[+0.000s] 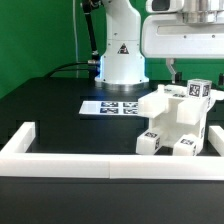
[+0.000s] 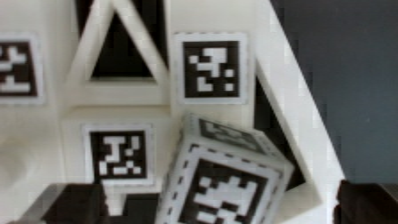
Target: Assemble chair
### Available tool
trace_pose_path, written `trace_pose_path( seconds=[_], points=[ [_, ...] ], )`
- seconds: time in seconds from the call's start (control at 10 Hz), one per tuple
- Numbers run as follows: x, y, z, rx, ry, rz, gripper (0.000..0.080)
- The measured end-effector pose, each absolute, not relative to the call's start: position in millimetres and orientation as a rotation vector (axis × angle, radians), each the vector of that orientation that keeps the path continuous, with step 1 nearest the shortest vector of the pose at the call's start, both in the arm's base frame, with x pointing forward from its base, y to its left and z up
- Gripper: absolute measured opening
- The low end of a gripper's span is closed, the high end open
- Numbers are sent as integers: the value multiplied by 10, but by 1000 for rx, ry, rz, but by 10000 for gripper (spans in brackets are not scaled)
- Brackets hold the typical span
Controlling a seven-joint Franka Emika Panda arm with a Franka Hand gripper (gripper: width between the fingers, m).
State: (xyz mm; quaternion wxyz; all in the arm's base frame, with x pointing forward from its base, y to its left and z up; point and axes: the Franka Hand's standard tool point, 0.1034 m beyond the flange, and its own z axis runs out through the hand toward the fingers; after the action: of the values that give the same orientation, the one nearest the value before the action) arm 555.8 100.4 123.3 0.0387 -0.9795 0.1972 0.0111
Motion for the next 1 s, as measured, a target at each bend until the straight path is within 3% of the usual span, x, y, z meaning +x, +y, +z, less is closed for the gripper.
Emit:
trace_pose_path(
  seconds=[0.2, 0.8, 1.0],
  points=[
    [5559, 991, 1233, -3035, 431, 27, 649],
    [5594, 1027, 1238, -3031, -752, -38, 649],
    [5595, 1011, 1237, -3015, -846, -36, 649]
  ],
)
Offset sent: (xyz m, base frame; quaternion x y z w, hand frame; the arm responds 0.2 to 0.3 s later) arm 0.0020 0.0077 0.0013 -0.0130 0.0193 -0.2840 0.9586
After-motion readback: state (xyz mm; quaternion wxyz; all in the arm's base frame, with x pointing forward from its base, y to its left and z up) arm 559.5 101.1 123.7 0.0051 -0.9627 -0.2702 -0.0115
